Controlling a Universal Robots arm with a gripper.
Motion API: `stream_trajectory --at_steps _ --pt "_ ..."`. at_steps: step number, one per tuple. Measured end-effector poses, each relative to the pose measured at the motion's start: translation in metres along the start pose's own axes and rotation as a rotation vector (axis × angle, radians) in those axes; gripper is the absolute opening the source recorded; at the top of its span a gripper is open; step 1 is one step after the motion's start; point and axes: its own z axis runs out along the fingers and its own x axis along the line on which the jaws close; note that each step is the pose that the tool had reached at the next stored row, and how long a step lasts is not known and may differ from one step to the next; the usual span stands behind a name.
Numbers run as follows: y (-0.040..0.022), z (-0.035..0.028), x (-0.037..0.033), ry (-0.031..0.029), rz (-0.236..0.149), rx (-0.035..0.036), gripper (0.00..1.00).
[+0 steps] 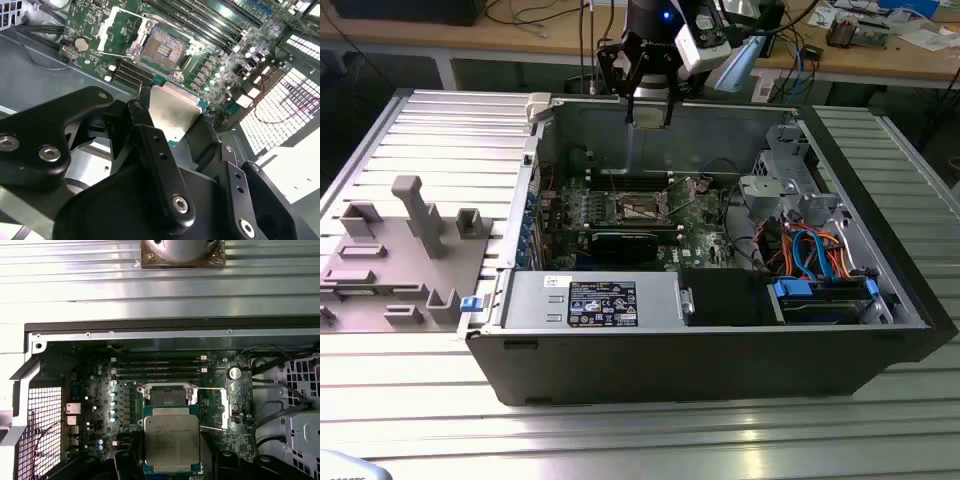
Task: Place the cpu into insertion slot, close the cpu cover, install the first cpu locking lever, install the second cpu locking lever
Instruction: 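Place the cpu into insertion slot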
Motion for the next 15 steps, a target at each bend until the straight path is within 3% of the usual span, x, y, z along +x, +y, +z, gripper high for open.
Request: stream_trajectory --at_steps 15 --pt "-0.0006 0.0057 0.0038 0.0 0.0 0.0001 0.54"
